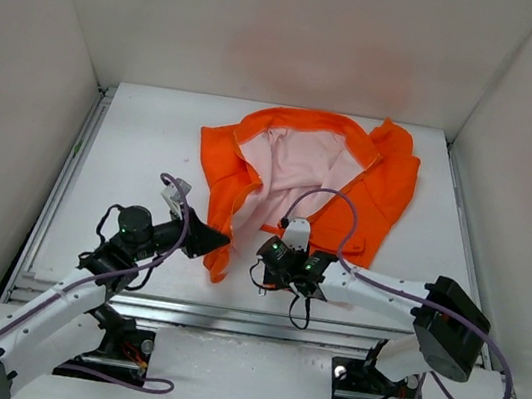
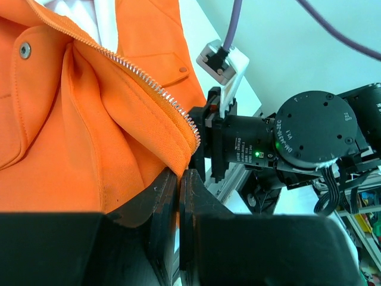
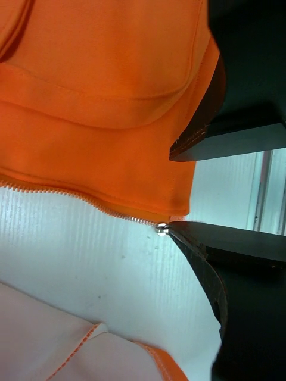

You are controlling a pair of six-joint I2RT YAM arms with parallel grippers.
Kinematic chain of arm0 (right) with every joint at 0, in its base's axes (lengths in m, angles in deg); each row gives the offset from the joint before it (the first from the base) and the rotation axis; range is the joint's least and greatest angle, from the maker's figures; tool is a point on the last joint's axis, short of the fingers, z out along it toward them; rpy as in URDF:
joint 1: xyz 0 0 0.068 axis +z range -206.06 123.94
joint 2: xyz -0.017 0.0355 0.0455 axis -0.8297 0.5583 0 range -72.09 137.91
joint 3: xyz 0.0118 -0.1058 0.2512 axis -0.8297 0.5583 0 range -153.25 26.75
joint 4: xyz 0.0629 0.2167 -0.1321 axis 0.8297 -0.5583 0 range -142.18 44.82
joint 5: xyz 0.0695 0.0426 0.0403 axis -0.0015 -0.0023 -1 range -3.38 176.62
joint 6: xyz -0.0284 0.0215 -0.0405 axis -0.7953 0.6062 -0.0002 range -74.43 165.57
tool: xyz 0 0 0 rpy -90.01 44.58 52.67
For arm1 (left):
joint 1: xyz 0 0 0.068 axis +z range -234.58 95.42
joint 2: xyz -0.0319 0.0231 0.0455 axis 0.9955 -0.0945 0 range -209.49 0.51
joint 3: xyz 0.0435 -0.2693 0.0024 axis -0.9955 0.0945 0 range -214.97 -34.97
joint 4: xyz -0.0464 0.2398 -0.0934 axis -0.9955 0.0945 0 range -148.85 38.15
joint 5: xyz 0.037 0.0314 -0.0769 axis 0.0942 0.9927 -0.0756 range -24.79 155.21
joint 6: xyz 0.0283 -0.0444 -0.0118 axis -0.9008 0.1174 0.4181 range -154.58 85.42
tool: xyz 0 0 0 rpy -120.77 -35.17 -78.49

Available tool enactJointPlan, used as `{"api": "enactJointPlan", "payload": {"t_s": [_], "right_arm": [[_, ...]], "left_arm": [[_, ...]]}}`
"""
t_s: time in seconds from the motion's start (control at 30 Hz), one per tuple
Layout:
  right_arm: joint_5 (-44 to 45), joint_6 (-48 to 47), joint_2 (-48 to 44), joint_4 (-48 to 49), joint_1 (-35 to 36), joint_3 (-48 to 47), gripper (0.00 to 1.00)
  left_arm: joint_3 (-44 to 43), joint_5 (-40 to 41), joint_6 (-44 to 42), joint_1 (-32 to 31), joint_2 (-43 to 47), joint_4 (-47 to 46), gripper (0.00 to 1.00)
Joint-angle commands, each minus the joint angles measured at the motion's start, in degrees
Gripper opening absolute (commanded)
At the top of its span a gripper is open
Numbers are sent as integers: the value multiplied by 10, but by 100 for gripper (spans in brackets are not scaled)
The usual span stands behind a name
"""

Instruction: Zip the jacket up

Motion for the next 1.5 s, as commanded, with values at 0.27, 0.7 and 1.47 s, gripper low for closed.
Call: {"api": "enactJointPlan", "payload": {"t_s": [0.27,0.7,1.47], "right_arm": [[82,31,81,-40,19,-53,44],[61,50,88,-16,28,-26,57],[30,87,105,34,39,35,32]], "left_arm": [[-19,21,-10,5,49,-17,0],[-32,73,-18,5,76,43,0],[-24,30,14,5,56,9,0]]}}
